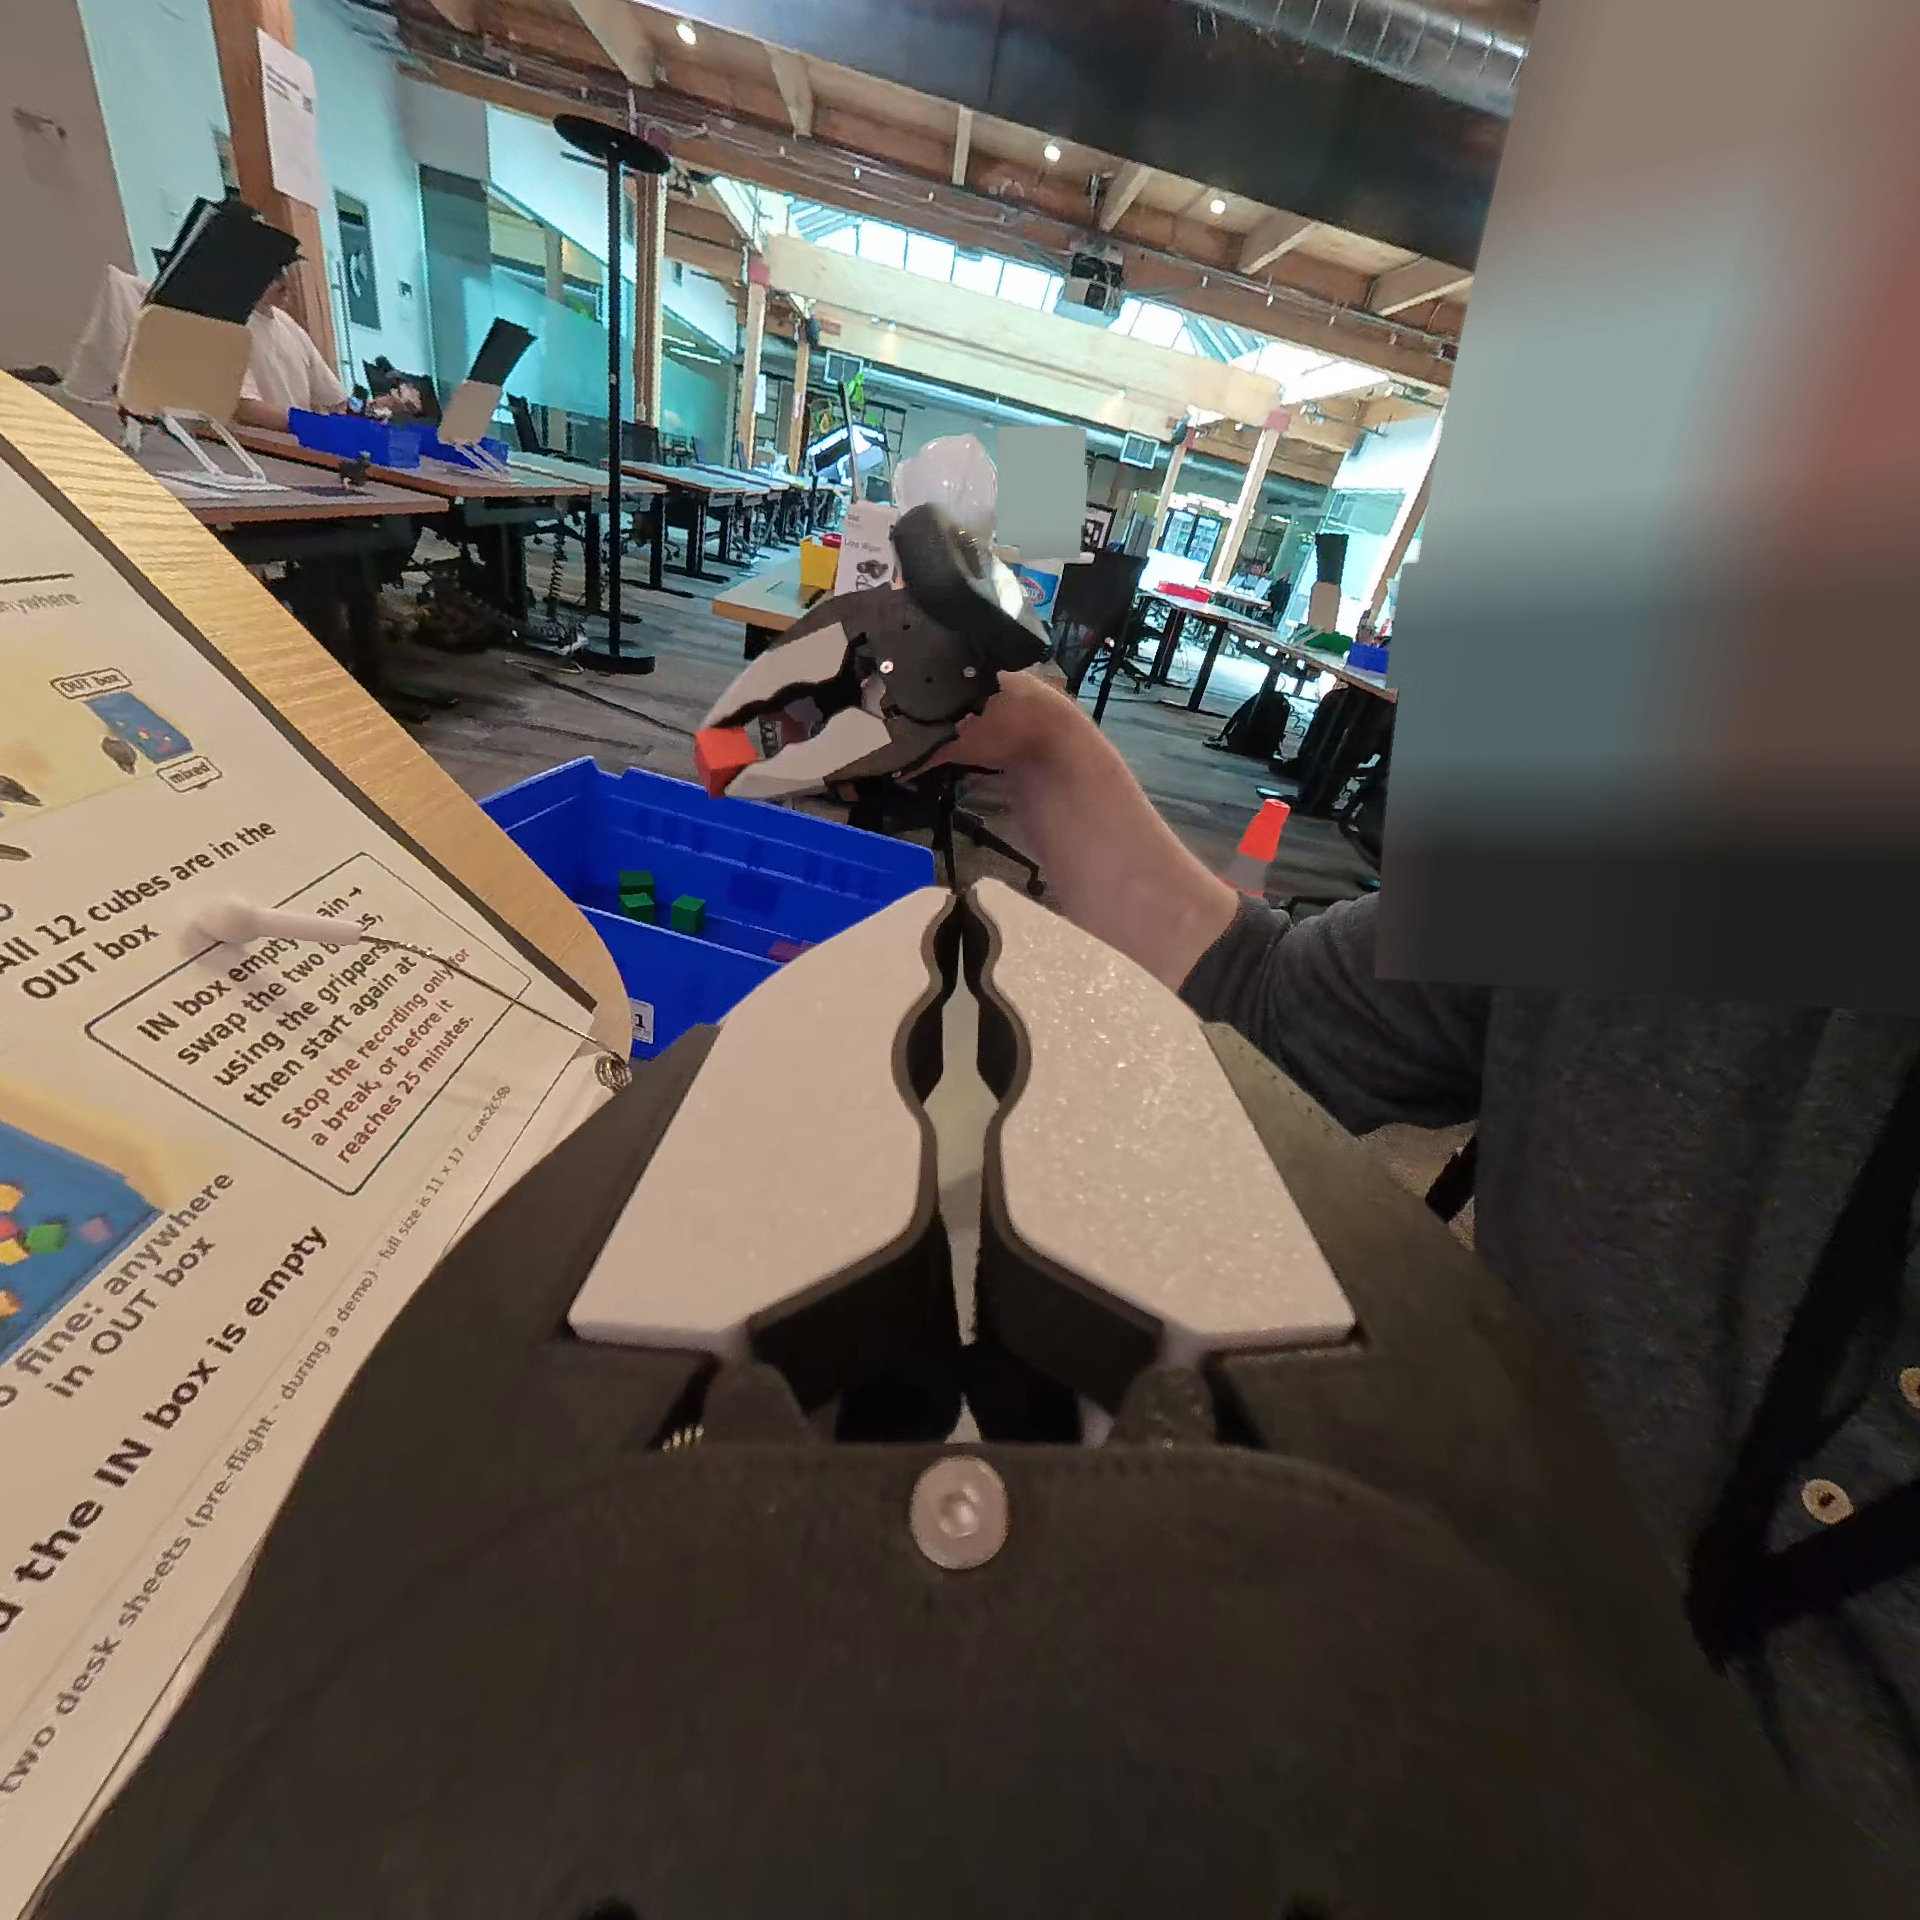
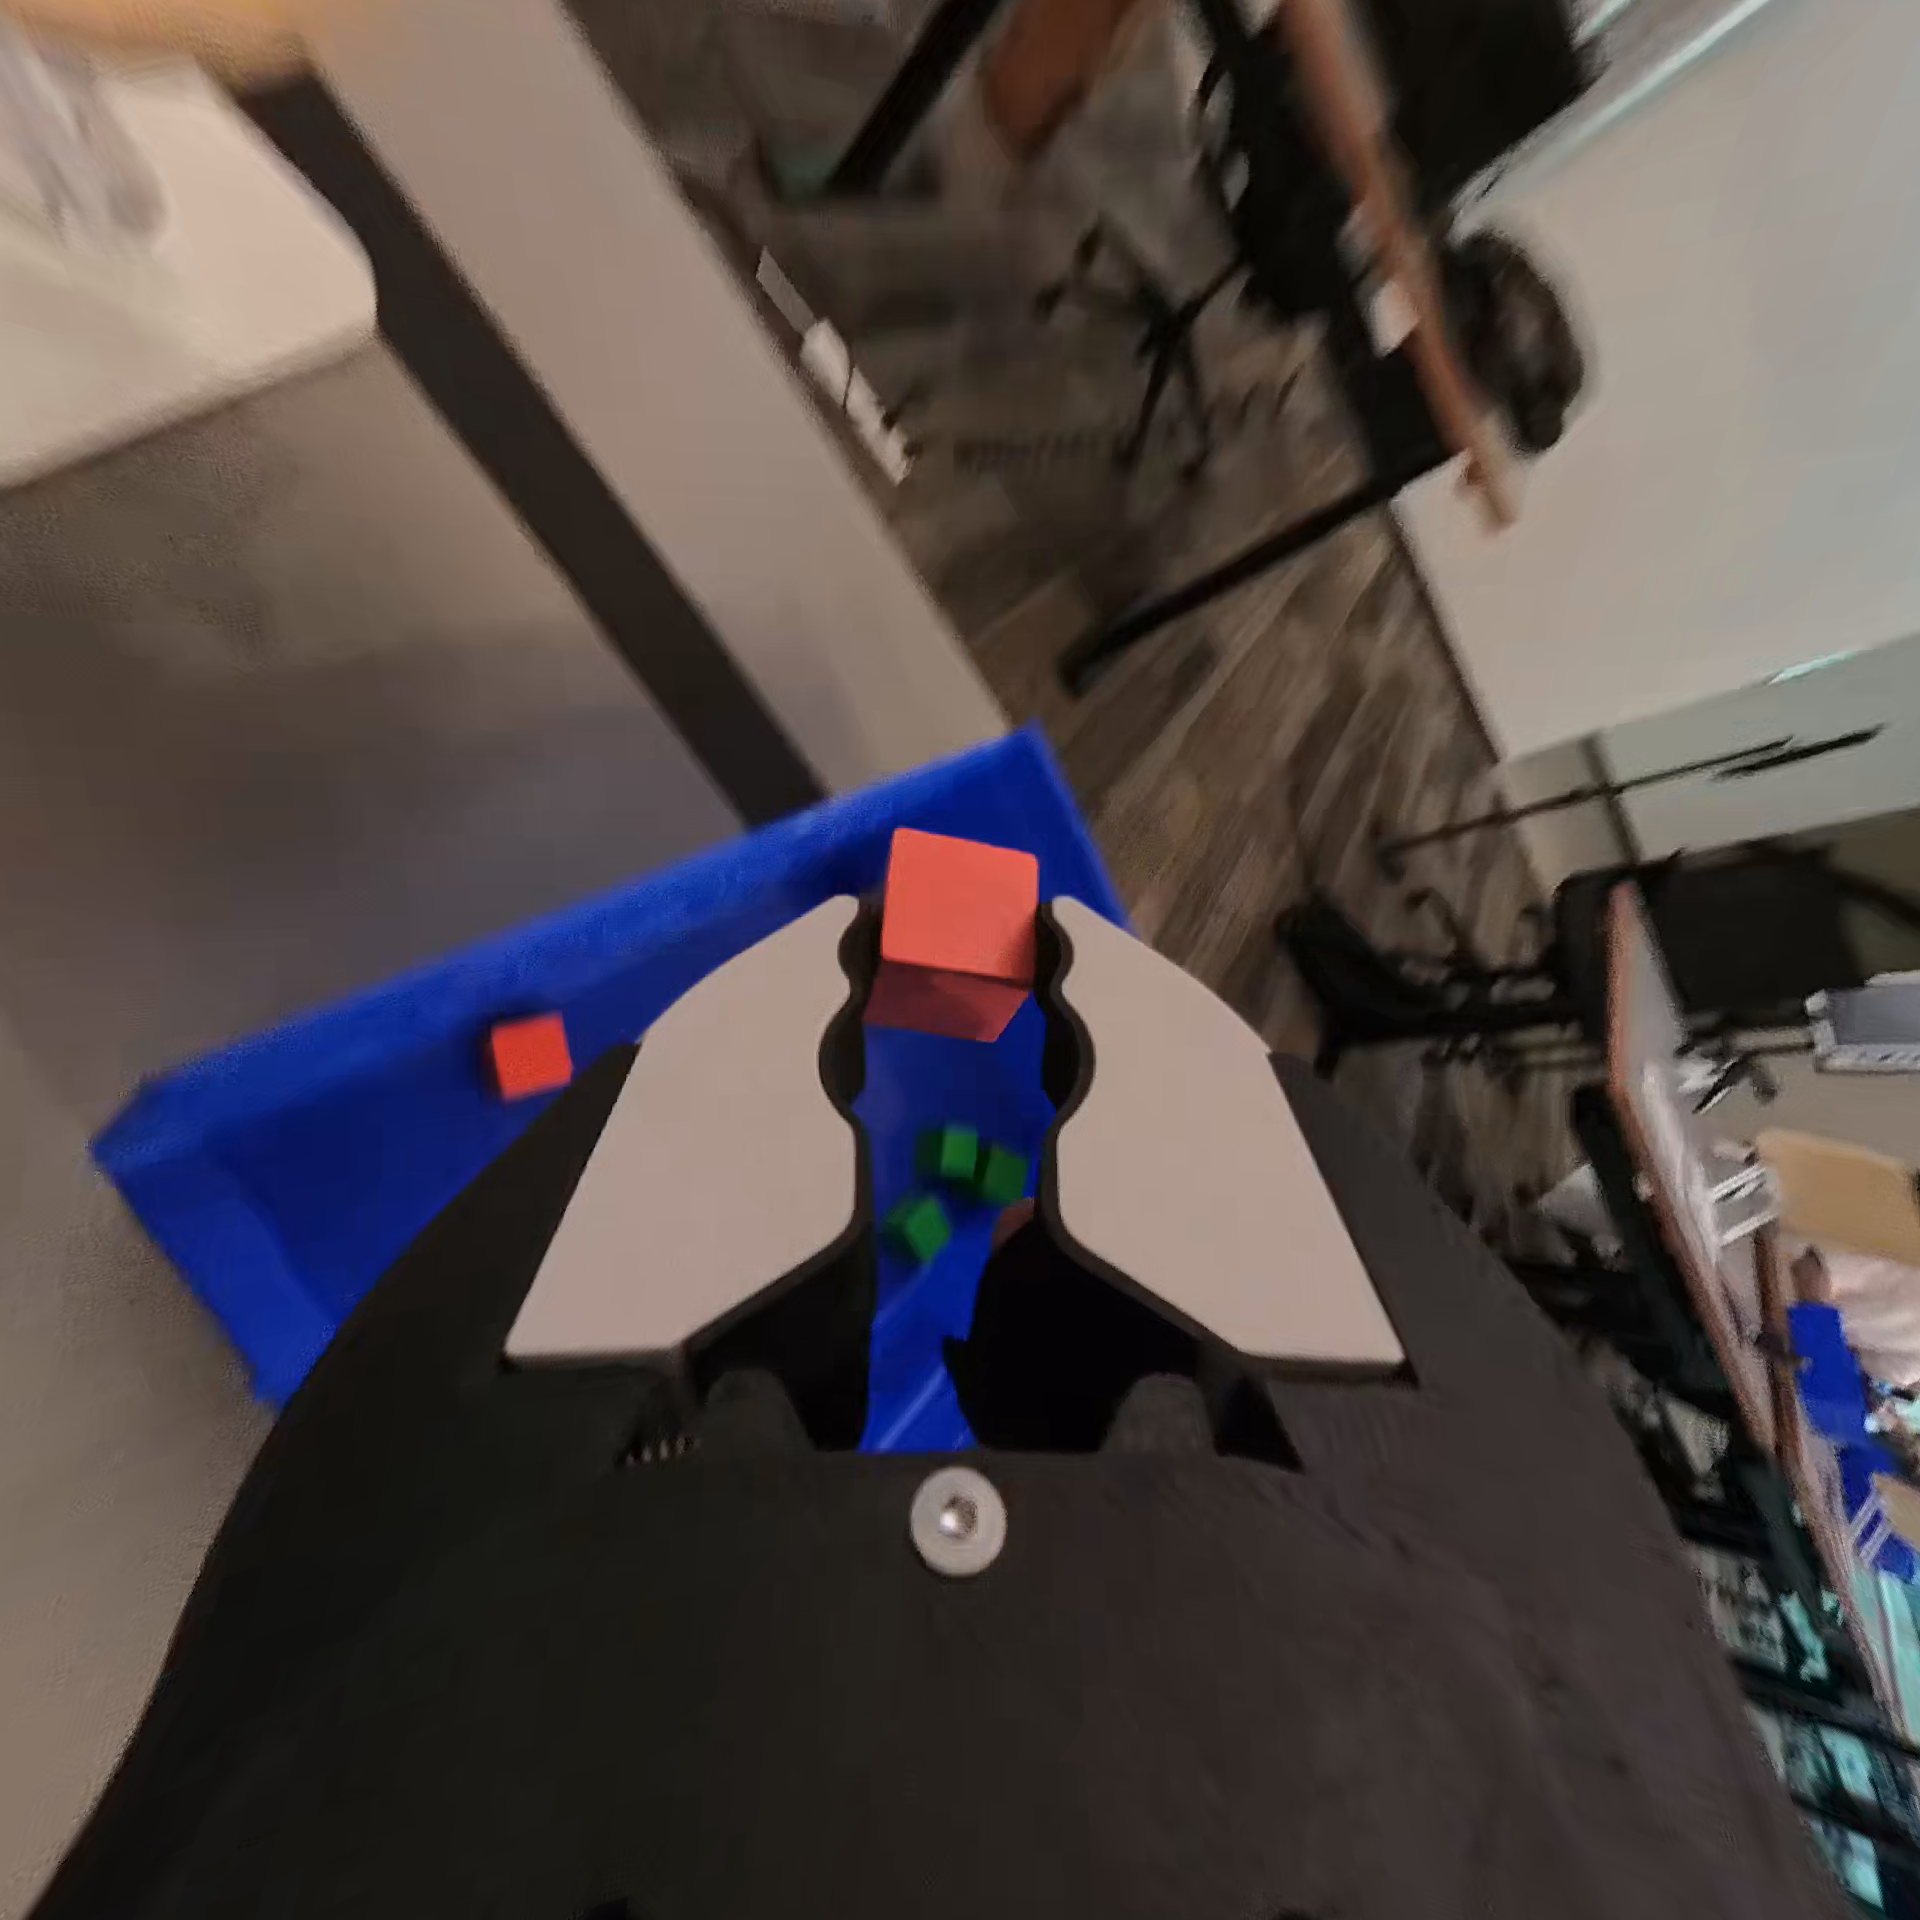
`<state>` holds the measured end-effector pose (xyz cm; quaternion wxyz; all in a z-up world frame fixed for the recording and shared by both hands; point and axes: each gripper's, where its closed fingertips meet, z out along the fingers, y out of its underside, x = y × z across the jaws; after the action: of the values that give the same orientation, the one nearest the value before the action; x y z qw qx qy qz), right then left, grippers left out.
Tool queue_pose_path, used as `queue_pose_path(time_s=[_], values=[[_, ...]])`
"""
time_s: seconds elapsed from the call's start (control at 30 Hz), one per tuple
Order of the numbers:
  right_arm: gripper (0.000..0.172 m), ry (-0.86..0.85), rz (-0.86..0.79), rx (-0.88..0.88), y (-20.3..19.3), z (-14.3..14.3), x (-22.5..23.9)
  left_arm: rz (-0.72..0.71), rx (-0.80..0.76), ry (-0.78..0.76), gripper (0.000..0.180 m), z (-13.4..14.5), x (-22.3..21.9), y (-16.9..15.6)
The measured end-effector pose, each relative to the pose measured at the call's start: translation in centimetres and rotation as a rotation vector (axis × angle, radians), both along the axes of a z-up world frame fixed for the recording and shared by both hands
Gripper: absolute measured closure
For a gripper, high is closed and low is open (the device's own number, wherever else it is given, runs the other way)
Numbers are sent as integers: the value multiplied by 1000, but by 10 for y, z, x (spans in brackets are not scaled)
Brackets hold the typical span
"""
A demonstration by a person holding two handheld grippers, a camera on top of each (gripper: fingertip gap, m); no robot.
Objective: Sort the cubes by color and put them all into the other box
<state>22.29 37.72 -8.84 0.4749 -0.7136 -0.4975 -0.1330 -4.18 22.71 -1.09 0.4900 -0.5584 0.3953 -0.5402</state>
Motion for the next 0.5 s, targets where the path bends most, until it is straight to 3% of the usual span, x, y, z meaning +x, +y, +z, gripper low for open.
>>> queue_pose_path(time_s=[0.3, 0.5], values=[[142, -218, 5, -541, -23, -123, 29, -16, -13, 24, 180, -7, 6, -2], [142, -303, 25, -668, -27, -165, 22, -20, -5, 42, 180, -10, 8, -4]])
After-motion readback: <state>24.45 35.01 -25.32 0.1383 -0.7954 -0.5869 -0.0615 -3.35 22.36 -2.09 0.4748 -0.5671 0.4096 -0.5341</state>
